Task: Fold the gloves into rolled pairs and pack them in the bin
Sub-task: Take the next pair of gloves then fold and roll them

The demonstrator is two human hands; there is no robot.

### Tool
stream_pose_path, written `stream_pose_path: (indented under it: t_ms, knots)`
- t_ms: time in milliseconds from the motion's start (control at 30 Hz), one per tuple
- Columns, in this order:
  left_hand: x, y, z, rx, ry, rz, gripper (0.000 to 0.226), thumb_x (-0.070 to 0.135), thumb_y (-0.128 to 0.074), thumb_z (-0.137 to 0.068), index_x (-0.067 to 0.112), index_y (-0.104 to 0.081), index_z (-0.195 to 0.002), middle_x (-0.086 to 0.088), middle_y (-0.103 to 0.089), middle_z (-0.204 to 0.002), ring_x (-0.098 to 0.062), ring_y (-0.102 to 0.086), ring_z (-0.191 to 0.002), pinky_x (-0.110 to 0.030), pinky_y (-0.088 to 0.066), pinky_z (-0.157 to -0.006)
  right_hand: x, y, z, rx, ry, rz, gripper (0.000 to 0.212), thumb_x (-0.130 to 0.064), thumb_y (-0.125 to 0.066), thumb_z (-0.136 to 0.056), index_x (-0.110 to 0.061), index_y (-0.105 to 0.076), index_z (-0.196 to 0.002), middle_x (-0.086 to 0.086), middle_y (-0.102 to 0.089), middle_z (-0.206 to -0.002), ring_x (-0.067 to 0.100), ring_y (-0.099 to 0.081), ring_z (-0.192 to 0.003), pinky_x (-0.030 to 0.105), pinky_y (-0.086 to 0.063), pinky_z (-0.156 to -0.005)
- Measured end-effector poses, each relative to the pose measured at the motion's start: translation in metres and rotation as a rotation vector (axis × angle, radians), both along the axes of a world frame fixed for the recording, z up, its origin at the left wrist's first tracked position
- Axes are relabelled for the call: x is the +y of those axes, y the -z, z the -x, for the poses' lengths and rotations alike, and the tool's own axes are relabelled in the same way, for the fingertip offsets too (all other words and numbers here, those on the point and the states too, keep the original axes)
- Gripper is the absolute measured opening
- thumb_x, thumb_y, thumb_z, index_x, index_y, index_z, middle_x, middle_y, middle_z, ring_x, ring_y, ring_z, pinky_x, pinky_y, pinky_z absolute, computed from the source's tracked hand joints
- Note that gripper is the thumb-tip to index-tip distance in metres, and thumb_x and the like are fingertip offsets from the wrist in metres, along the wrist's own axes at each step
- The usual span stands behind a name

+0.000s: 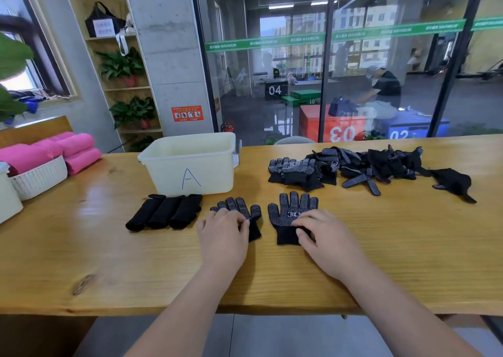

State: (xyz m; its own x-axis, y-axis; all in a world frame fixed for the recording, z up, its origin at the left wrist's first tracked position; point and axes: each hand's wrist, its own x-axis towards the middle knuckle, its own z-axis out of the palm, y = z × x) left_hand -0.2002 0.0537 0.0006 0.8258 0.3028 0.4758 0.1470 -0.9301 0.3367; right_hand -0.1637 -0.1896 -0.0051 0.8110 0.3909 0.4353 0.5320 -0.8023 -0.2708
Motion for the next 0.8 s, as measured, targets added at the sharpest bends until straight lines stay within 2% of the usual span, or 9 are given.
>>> stream_pose_path:
  t_ms: [100,200,300,433,500,567,633,733,800]
  knots:
    - [-0.005,-0.011,-0.003,-0.077,0.06,0.218,0.015,0.046,-0.061,-0.101,0.042,-0.068,-0.09,0.021,-0.065,-0.088,-0.011,-0.058,-0.097,-0.039,-0.043,-0.094,-0.001,-0.002,0.0,0.008,0.002,-0.108,0.04,-0.05,-0.042,-0.106,-0.034,-0.073,-0.126,-0.022,-0.064,-0.124,0.002,-0.049,-0.119,0.033,-0.046,-0.106]
    - [-0.026,-0.018,-0.008,-0.074,0.241,0.513,0.013,0.042,-0.068,-0.097,0.039,-0.071,-0.085,0.02,-0.07,-0.08,-0.002,-0.064,-0.082,-0.035,-0.054,-0.082,-0.003,-0.005,0.001,0.059,-0.029,-0.199,0.054,-0.061,-0.034,-0.107,-0.029,-0.076,-0.12,-0.02,-0.068,-0.116,0.002,-0.052,-0.113,0.035,-0.047,-0.101]
    - [-0.048,-0.018,-0.014,0.015,0.379,0.595,0.009,0.035,-0.073,-0.094,0.034,-0.075,-0.086,0.02,-0.072,-0.078,0.0,-0.066,-0.078,-0.027,-0.052,-0.075,-0.006,-0.006,0.001,0.134,-0.082,-0.207,0.067,-0.073,-0.028,-0.102,-0.029,-0.078,-0.111,-0.021,-0.069,-0.109,0.002,-0.052,-0.104,0.036,-0.046,-0.096]
    - [-0.042,-0.01,-0.021,0.064,0.399,0.488,0.008,0.033,-0.071,-0.096,0.031,-0.077,-0.092,0.019,-0.074,-0.083,-0.001,-0.066,-0.084,-0.029,-0.053,-0.081,-0.008,-0.003,-0.004,0.144,-0.069,-0.161,0.028,-0.054,-0.065,-0.097,-0.03,-0.077,-0.104,-0.023,-0.067,-0.114,0.007,-0.053,-0.11,0.033,-0.043,-0.099]
    - [-0.027,-0.007,-0.023,0.041,0.39,0.311,0.008,0.036,-0.068,-0.098,0.033,-0.076,-0.096,0.019,-0.071,-0.09,-0.006,-0.063,-0.089,-0.034,-0.052,-0.085,-0.009,-0.001,-0.005,0.158,-0.057,-0.195,0.014,-0.049,-0.071,-0.095,-0.035,-0.074,-0.097,-0.026,-0.066,-0.109,0.005,-0.054,-0.108,0.033,-0.045,-0.097]
    - [-0.01,-0.002,-0.023,-0.013,0.383,0.099,0.008,0.038,-0.066,-0.099,0.036,-0.074,-0.1,0.02,-0.063,-0.096,-0.011,-0.054,-0.097,-0.037,-0.047,-0.089,-0.008,-0.001,-0.005,0.192,-0.048,-0.257,0.01,-0.047,-0.071,-0.093,-0.038,-0.069,-0.088,-0.022,-0.067,-0.101,0.002,-0.054,-0.103,0.033,-0.047,-0.093]
    - [0.003,0.005,-0.024,-0.064,0.385,-0.017,0.011,0.04,-0.065,-0.099,0.037,-0.073,-0.106,0.019,-0.06,-0.104,-0.012,-0.049,-0.106,-0.036,-0.043,-0.093,-0.009,-0.001,-0.006,0.226,-0.033,-0.293,0.013,-0.044,-0.072,-0.092,-0.038,-0.065,-0.083,-0.017,-0.067,-0.097,0.001,-0.055,-0.099,0.033,-0.046,-0.087]
    - [0.009,0.014,-0.025,-0.098,0.402,-0.056,0.021,0.045,-0.063,-0.1,0.035,-0.072,-0.116,0.018,-0.061,-0.116,-0.012,-0.048,-0.117,-0.033,-0.041,-0.1,-0.009,-0.001,-0.005,0.275,-0.023,-0.304,0.012,-0.045,-0.071,-0.088,-0.04,-0.062,-0.08,-0.012,-0.064,-0.095,0.003,-0.055,-0.092,0.034,-0.044,-0.079]
    - [0.007,0.015,-0.025,-0.112,0.421,-0.072,0.028,0.048,-0.06,-0.101,0.033,-0.071,-0.121,0.017,-0.061,-0.122,-0.012,-0.048,-0.122,-0.032,-0.04,-0.103,-0.009,-0.003,-0.003,0.29,-0.028,-0.315,0.01,-0.049,-0.069,-0.085,-0.043,-0.062,-0.081,-0.011,-0.064,-0.097,0.005,-0.057,-0.091,0.034,-0.046,-0.08]
